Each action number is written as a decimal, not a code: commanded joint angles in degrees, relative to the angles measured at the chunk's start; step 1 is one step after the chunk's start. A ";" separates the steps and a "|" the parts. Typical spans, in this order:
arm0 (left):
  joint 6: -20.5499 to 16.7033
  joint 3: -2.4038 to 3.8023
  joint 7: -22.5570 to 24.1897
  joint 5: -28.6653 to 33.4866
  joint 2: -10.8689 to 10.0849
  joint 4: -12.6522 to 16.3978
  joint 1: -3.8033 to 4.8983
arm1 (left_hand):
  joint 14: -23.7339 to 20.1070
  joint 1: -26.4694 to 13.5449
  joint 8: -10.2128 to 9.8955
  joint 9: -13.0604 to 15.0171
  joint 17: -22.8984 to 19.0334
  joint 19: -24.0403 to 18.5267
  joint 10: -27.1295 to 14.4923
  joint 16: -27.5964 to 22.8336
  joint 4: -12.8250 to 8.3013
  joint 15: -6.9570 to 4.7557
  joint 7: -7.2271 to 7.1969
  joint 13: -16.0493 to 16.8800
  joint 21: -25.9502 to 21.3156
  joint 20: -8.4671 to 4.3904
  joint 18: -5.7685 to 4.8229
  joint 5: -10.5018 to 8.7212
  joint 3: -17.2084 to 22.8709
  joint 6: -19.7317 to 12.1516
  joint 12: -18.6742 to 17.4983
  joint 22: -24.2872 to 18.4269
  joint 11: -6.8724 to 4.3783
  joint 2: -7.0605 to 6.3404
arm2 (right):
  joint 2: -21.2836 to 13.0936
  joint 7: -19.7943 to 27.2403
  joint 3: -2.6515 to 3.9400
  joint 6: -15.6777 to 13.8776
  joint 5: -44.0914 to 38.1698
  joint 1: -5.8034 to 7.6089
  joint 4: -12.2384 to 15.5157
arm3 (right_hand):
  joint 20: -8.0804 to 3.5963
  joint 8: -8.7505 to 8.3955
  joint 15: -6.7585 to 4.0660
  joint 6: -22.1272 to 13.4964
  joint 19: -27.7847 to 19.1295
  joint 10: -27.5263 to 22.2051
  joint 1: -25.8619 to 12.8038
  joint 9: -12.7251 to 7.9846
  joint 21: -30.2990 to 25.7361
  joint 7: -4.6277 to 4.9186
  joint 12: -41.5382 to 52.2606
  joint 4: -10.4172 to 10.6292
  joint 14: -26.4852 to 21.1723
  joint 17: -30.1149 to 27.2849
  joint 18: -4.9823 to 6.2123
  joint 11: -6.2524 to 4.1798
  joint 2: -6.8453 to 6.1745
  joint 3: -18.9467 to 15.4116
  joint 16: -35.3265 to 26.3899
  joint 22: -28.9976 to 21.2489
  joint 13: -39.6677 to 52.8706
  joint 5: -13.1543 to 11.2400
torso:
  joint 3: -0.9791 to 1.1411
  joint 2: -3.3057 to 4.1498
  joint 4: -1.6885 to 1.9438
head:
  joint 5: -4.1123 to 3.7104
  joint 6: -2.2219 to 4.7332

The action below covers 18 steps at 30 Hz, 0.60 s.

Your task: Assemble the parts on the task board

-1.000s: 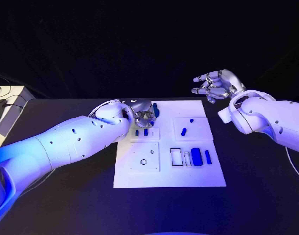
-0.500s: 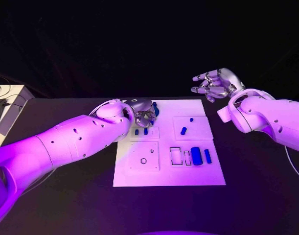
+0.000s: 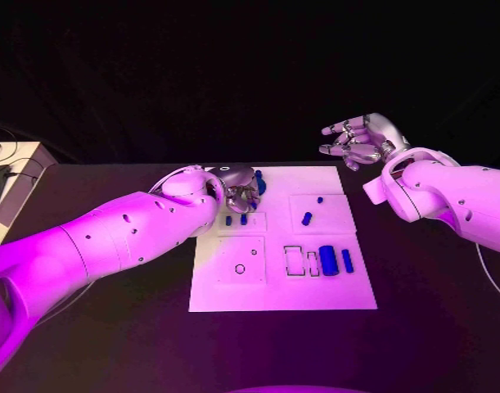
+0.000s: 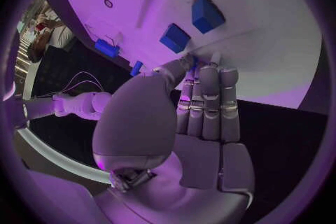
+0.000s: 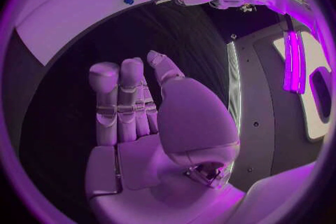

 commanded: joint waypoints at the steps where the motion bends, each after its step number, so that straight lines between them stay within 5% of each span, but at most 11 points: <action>1: -0.26 0.01 0.21 0.39 0.19 -0.05 0.02 | 0.69 0.03 -0.32 -0.02 0.26 0.68 0.62 -0.48 -0.62 -0.01 0.10 0.02 0.47 -0.02 -0.31 -0.02 0.05 0.68 -0.15 0.24 -0.05 0.90 | 0.08 0.82 0.02 0.13 -0.40 -0.01 0.05 | -0.46 -0.26 0.09 0.10 3.01 0.12 -0.13 -0.07 -0.46 0.31 0.18 -0.08 0.35 0.04 0.43 -0.30 -0.29 -0.08 -0.42 3.59 -0.12 0.33 | -0.01 -0.01 0.00 | 0.02 -0.02; 18: -4.63 0.13 0.70 1.82 -1.10 1.65 -0.09 | 1.53 0.13 -0.29 -0.02 1.69 1.29 1.28 -1.78 -1.54 -0.19 0.19 0.03 1.18 -0.23 -0.41 -0.04 0.24 1.50 -0.15 0.74 -0.21 1.55 | 0.05 0.83 0.02 0.12 -0.30 -0.02 -0.01 | -0.46 -0.26 0.09 0.10 3.01 0.12 -0.13 -0.07 -0.46 0.31 0.18 -0.08 0.35 0.04 0.43 -0.30 -0.29 -0.08 -0.42 3.59 -0.12 0.33 | -0.01 0.00 -0.06 | 0.08 0.27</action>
